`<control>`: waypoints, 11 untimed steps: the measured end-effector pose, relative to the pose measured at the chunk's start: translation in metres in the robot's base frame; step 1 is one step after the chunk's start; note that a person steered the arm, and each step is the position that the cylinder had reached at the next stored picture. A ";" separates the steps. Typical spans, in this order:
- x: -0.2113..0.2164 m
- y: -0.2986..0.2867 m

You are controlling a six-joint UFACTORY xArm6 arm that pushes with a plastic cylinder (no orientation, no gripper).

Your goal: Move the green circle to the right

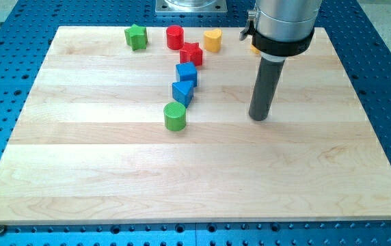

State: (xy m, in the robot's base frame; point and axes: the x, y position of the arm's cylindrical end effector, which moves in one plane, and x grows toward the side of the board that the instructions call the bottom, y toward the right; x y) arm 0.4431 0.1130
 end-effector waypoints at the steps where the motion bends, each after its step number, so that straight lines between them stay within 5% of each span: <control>1: 0.000 0.003; 3: 0.036 0.000; 4: 0.104 -0.004; 5: 0.164 -0.114; 6: 0.174 -0.139; 7: 0.169 -0.157; 10: 0.068 -0.231; 11: 0.034 -0.203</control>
